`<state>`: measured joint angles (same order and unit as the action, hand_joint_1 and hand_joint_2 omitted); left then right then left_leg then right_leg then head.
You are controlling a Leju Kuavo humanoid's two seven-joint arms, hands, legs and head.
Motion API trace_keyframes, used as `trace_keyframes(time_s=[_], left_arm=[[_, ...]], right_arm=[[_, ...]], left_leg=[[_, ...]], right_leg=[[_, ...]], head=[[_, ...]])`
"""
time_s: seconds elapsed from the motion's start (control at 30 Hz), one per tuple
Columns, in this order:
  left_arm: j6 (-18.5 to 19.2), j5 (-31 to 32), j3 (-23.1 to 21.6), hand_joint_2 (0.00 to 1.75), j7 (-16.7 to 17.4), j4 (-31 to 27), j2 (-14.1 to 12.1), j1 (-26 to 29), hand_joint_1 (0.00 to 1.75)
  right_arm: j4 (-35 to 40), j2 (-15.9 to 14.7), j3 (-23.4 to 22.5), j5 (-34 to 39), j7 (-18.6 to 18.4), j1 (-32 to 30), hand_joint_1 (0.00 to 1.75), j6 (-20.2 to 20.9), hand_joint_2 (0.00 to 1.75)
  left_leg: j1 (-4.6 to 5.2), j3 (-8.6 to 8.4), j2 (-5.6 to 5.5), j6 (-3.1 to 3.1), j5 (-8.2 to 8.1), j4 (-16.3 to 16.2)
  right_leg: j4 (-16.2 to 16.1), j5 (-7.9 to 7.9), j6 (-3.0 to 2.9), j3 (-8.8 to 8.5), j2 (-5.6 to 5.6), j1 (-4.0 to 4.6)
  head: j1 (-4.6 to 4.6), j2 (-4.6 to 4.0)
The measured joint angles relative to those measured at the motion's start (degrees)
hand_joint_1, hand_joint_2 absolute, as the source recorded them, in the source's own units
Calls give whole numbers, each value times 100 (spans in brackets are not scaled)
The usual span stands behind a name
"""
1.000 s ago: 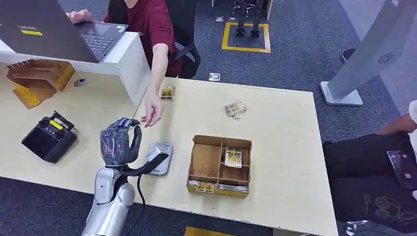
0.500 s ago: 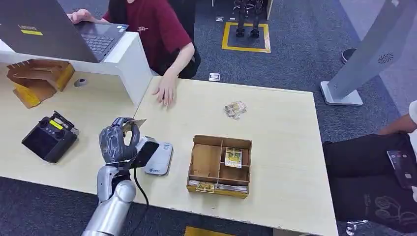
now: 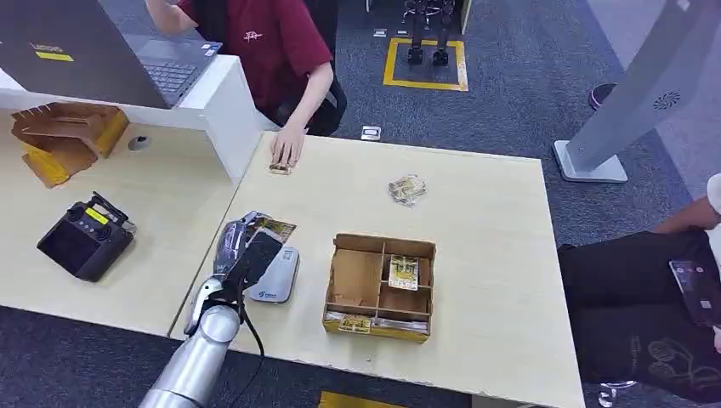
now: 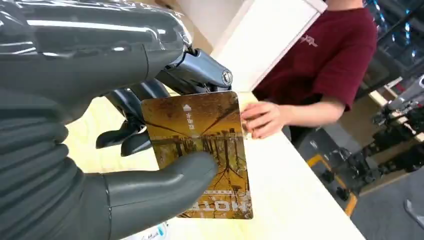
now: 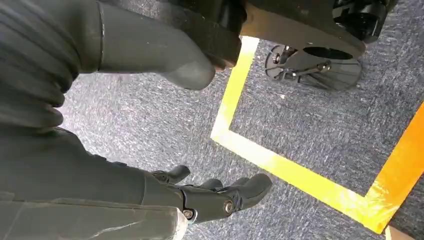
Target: Pass the card to the sensor for recognition and then transmit it.
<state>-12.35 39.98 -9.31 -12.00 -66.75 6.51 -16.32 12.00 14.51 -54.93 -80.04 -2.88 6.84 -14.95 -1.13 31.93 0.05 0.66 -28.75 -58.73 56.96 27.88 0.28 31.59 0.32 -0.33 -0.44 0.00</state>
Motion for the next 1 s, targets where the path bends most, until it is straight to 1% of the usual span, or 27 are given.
trace_keyframes(time_s=[0.1, 0.33, 0.57, 0.77, 1.0], left_arm=[[101, -2, -99, 175, 22, 59, -52, 6, 175], [-59, 284, -206, 175, 306, 153, -146, 15, 175], [-133, 343, -247, 175, 343, 300, -208, 90, 175], [-347, 459, -250, 175, 428, 341, -236, 205, 175], [-408, 509, -248, 175, 433, 357, -304, 290, 175]], right_arm=[[0, 0, -20, 48, 15, -18, 0, -22, 175], [0, 0, -31, 83, 50, -33, 0, -22, 175], [0, 0, -35, 111, 50, -37, 0, -22, 175], [0, 0, -55, 131, 52, -39, 0, -24, 175], [0, 0, -74, 135, 66, -43, 0, -22, 175]], left_leg=[[0, 0, -1, 0, 0, 0], [0, 0, 0, 0, 0, 0], [0, 0, 0, 0, 0, 0], [0, 1, 0, 0, 0, 0], [0, 1, 0, 0, 0, 0]], right_leg=[[0, 0, 0, -1, -1, 0], [0, 0, 0, 0, 0, 0], [0, 0, 0, -1, 0, 0], [0, 0, 0, -1, 0, 0], [1, 0, 0, -1, 0, 0]], head=[[2, 0], [2, 0], [2, 0], [0, 0], [0, 0]])
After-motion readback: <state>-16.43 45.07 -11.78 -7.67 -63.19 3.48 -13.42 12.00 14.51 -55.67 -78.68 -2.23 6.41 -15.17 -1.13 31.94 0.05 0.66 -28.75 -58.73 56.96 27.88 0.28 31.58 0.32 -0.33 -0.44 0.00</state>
